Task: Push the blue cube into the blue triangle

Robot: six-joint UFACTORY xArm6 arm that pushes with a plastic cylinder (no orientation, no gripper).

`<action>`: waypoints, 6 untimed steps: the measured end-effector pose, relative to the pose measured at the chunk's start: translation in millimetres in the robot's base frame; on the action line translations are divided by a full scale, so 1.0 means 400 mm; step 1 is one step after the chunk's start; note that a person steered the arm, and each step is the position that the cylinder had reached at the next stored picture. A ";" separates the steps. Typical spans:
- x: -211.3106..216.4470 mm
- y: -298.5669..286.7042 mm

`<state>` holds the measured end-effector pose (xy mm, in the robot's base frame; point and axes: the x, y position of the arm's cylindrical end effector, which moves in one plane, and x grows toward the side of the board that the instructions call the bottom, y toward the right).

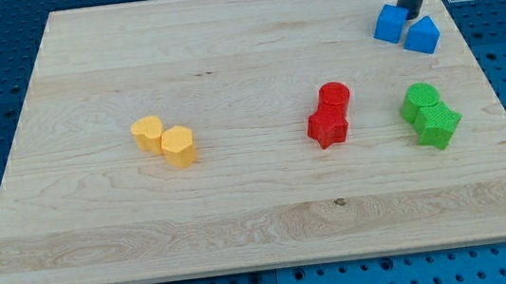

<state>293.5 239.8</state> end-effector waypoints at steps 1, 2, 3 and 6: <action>-0.007 0.000; -0.038 -0.022; -0.076 -0.081; 0.002 -0.120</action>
